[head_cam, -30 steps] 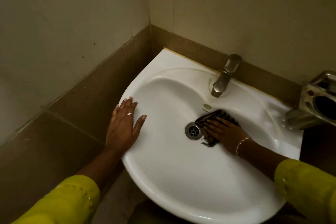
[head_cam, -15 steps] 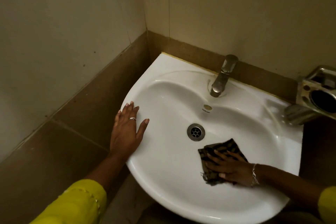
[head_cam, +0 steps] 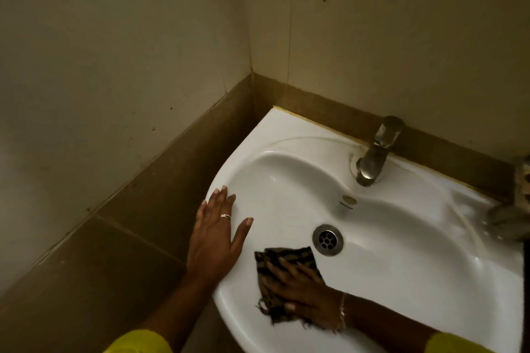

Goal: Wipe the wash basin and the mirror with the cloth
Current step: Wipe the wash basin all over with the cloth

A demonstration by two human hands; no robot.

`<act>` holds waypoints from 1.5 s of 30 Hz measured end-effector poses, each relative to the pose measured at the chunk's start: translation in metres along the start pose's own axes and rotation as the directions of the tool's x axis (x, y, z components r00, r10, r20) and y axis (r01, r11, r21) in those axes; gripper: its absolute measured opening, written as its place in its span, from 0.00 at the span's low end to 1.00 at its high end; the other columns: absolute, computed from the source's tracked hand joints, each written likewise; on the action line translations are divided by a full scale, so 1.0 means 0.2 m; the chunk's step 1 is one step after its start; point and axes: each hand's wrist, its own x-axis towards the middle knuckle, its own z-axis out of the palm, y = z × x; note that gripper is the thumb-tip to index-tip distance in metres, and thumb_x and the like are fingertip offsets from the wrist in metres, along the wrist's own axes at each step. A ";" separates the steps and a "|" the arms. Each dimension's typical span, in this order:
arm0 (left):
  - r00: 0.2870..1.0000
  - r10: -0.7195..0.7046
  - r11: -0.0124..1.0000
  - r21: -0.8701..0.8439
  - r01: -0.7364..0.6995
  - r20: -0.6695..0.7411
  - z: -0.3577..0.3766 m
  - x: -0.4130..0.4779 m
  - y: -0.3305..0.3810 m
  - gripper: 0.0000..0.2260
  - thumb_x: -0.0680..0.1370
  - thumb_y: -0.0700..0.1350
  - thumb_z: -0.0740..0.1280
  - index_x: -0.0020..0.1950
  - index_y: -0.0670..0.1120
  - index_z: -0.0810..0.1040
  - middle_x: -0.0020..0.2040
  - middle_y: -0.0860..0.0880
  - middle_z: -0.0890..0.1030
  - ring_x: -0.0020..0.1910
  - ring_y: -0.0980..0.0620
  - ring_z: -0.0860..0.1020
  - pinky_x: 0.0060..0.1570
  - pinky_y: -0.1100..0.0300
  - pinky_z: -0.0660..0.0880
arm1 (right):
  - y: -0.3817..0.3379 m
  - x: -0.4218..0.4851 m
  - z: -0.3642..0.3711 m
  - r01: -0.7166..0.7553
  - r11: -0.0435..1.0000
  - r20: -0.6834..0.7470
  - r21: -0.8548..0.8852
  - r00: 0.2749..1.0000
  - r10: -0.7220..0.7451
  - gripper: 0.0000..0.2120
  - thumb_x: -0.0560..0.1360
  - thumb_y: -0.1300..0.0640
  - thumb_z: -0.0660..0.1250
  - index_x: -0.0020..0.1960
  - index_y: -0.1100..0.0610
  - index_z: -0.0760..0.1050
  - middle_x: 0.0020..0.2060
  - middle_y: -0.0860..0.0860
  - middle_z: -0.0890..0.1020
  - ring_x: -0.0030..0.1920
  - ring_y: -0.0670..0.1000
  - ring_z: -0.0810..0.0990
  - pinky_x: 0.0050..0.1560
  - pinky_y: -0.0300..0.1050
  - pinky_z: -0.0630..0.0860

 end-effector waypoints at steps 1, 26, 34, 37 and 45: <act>1.000 0.003 1.000 -0.005 -0.003 0.000 0.00 0.00 0.00 0.40 0.74 0.68 0.38 0.71 0.42 0.67 0.74 0.43 0.63 0.73 0.54 0.54 0.70 0.63 0.40 | -0.01 0.05 0.02 -0.037 0.999 -0.109 -0.021 0.993 0.034 0.26 0.79 0.44 0.36 0.75 0.50 0.38 0.75 0.53 0.38 0.69 0.50 0.67 0.54 0.42 0.75; 1.000 -0.010 1.000 0.014 0.010 0.008 -0.01 0.00 0.00 0.41 0.73 0.70 0.36 0.71 0.44 0.66 0.75 0.45 0.61 0.74 0.54 0.55 0.71 0.63 0.40 | 0.27 0.30 -0.14 -0.619 0.774 -0.244 -0.131 0.777 0.580 0.36 0.60 0.58 0.66 0.68 0.56 0.66 0.64 0.58 0.75 0.67 0.58 0.64 0.71 0.56 0.41; 1.000 -0.004 0.999 0.053 0.003 0.017 0.00 0.00 0.01 0.38 0.75 0.67 0.39 0.69 0.42 0.69 0.73 0.42 0.66 0.72 0.52 0.56 0.70 0.61 0.43 | 0.09 0.29 -0.05 -0.581 0.809 -0.193 0.087 0.787 0.586 0.30 0.78 0.42 0.42 0.71 0.57 0.64 0.66 0.59 0.72 0.65 0.63 0.72 0.69 0.55 0.55; 1.000 -0.008 0.999 0.051 0.007 0.022 0.00 0.00 0.00 0.40 0.74 0.69 0.37 0.70 0.43 0.67 0.74 0.43 0.64 0.74 0.51 0.56 0.70 0.62 0.41 | 0.01 0.24 -0.07 -0.515 0.849 -0.102 0.118 0.844 0.526 0.37 0.72 0.39 0.48 0.76 0.54 0.47 0.64 0.54 0.75 0.65 0.59 0.70 0.70 0.47 0.42; 1.000 -0.004 0.999 0.040 0.004 0.018 -0.01 0.00 0.01 0.42 0.73 0.70 0.36 0.70 0.43 0.68 0.74 0.44 0.64 0.73 0.53 0.56 0.69 0.64 0.40 | 0.05 -0.02 -0.01 -0.224 0.952 -0.045 0.210 0.970 0.239 0.25 0.79 0.43 0.34 0.75 0.47 0.41 0.69 0.48 0.70 0.67 0.52 0.71 0.66 0.46 0.63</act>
